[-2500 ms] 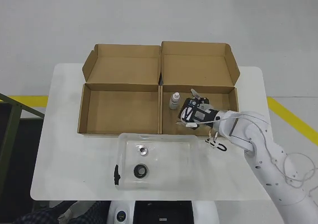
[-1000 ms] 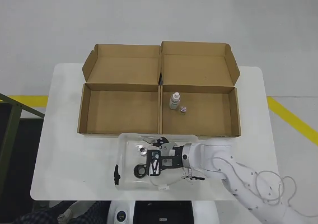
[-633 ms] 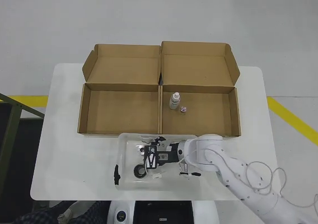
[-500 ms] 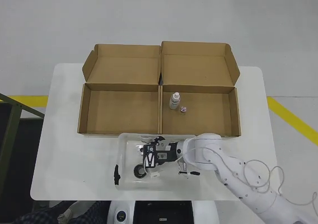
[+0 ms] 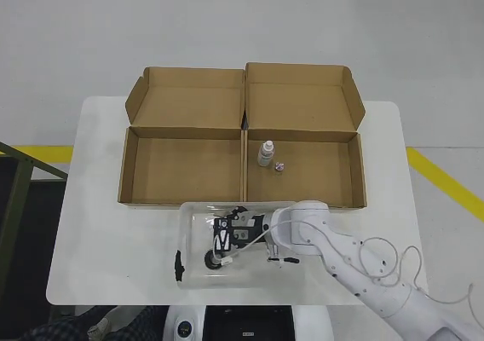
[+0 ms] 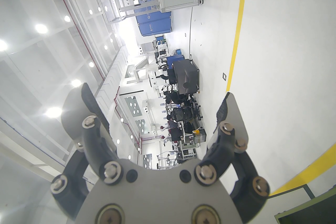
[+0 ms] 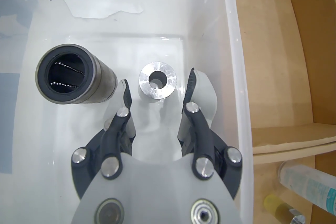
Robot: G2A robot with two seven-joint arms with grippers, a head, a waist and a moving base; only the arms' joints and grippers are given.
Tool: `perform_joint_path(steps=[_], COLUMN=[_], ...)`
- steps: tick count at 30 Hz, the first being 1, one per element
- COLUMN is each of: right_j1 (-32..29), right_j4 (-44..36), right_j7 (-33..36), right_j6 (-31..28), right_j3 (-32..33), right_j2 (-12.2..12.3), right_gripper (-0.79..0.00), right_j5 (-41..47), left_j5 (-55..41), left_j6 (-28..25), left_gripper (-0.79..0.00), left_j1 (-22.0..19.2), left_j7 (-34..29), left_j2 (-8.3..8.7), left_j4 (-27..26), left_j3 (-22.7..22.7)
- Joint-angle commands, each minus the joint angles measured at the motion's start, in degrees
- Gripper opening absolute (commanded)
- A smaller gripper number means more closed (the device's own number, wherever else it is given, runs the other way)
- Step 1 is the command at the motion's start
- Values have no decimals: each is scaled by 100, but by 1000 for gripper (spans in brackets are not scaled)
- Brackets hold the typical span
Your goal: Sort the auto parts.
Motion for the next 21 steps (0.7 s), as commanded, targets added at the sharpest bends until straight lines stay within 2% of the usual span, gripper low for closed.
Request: perform_joint_path(steps=[1,14,21], right_j1=[6,-229,-215], right_j4=[27,-255,-106], right_j7=[5,7,2], right_j6=[41,310,473], right_j3=[-30,-43,-102], right_j2=[-18,-29,-87], right_gripper=[-397,-409,-419], right_j5=[-16,-353,-451], left_j5=[0,0,0], left_j6=[0,0,0], left_gripper=[0,0,0], left_j1=[0,0,0], left_j7=[0,0,0], left_j2=[0,0,0], left_j4=[0,0,0], left_j3=[0,0,0])
